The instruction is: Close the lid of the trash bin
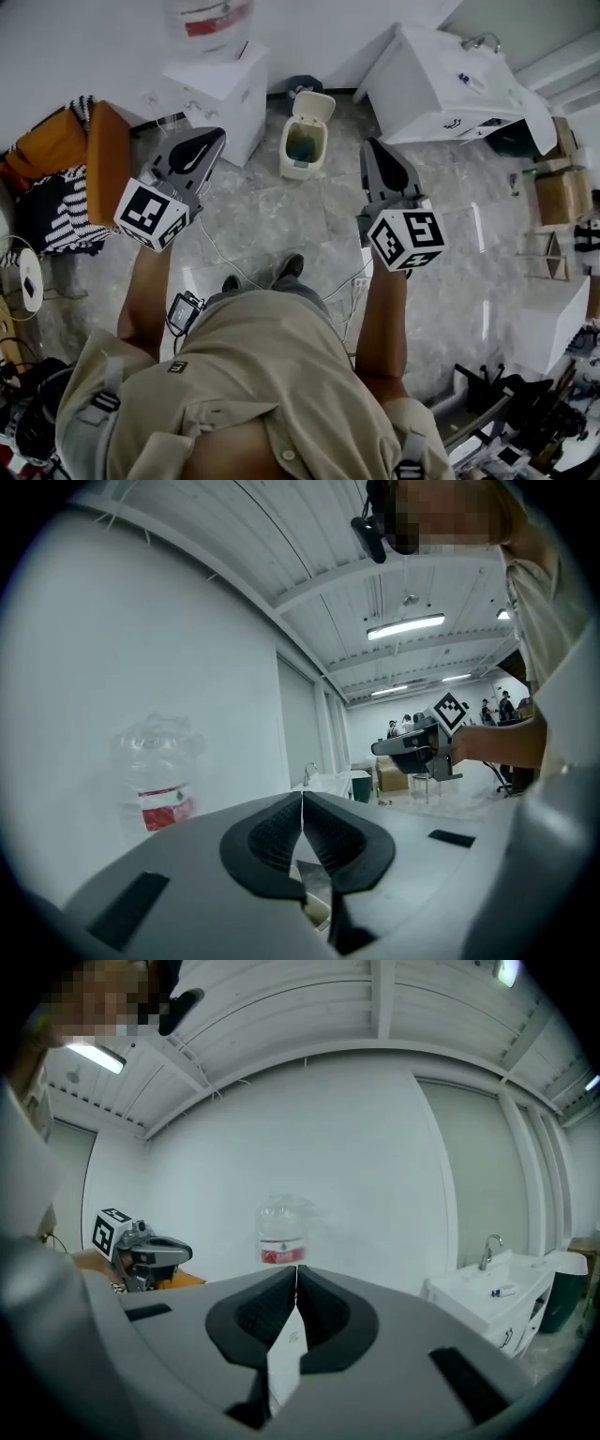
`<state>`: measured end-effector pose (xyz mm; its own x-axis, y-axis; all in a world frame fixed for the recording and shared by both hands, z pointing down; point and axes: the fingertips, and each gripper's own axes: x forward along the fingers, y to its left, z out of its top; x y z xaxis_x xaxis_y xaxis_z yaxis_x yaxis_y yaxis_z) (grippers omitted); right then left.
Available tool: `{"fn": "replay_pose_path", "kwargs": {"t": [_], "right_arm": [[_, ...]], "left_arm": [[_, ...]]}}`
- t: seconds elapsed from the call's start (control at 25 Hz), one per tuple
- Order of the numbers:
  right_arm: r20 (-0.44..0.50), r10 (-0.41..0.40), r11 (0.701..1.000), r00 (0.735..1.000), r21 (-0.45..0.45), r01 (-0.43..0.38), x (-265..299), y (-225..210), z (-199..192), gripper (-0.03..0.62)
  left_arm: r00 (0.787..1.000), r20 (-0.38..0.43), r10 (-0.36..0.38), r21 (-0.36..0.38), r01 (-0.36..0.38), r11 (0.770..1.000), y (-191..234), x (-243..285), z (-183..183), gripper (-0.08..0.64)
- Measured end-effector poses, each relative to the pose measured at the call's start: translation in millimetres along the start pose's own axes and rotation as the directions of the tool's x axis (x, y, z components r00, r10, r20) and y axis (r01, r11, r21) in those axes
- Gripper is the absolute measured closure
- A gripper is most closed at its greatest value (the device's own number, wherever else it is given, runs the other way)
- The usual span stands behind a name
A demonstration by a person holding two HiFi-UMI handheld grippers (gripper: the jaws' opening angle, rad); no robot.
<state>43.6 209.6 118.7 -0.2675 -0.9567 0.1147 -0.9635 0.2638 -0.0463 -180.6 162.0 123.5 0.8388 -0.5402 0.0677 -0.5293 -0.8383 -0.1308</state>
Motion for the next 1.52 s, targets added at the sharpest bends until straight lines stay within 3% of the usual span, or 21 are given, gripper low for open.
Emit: {"fn": "replay_pose_path", "kwargs": {"t": [0.48,0.88,1.12,1.52], "right_arm": [[0.005,0.093,0.995,0.996,0.03,-0.093,23.4,-88.4,-1.8,0.568],[-0.017,0.087,0.994,0.996,0.065,-0.086,28.2,-128.6,-16.1,0.568],[-0.022,0.038,0.998,0.999,0.052,-0.037,28.1,-141.2,-12.4,0.568],[-0.022,-0.141,0.99,0.99,0.019,0.142,41.7,-168.4,11.4,0.568]], "left_arm": [[0.996,-0.04,0.086,0.015,-0.085,0.996,-23.4,74.7,7.9,0.539],[0.995,-0.056,0.081,0.014,-0.081,0.997,-34.3,112.0,7.8,0.539],[0.998,-0.049,0.034,0.007,-0.034,0.999,-25.1,133.2,2.4,0.54],[0.993,0.017,-0.116,-0.022,0.117,0.993,13.5,185.9,5.2,0.54]]}}
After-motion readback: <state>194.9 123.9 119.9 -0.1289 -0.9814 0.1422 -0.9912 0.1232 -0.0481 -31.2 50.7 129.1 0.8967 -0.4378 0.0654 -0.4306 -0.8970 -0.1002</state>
